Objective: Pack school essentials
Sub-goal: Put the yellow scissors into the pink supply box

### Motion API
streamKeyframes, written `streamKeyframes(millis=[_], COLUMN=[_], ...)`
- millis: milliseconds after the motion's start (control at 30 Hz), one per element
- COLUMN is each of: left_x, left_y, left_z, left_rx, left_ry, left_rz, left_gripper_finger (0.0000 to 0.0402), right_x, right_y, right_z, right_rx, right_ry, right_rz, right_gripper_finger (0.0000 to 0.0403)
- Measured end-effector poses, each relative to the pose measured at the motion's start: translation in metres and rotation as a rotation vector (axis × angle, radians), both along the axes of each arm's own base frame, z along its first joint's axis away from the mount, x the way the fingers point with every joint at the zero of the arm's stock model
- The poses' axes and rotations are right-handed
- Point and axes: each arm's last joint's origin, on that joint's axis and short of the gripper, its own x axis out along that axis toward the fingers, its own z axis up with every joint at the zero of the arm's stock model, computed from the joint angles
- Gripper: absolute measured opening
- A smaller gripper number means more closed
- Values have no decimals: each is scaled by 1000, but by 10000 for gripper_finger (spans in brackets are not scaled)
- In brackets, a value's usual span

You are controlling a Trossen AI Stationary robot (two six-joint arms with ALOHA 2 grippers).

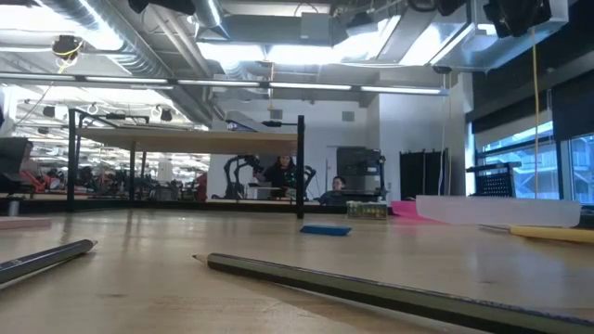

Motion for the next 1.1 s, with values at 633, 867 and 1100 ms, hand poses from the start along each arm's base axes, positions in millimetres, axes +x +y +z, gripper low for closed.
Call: streamKeyframes(millis=[633, 867, 1100], left_x=[0, 0, 0], left_y=[-1, -1, -1], left_z=[0, 0, 0], left_rx=[-18, -17, -18], left_ry=[5, 5, 4], left_rz=[-26, -27, -26], left_gripper_finger=[0, 0, 0], right_x=[58, 68, 69], right_y=[18, 32, 34], right_z=[-73, -96, -124], right_rx=[-98, -54, -54], right_ry=[242, 332, 355], right_rz=[-22, 18, 2], right_gripper_finger=[212, 212, 210])
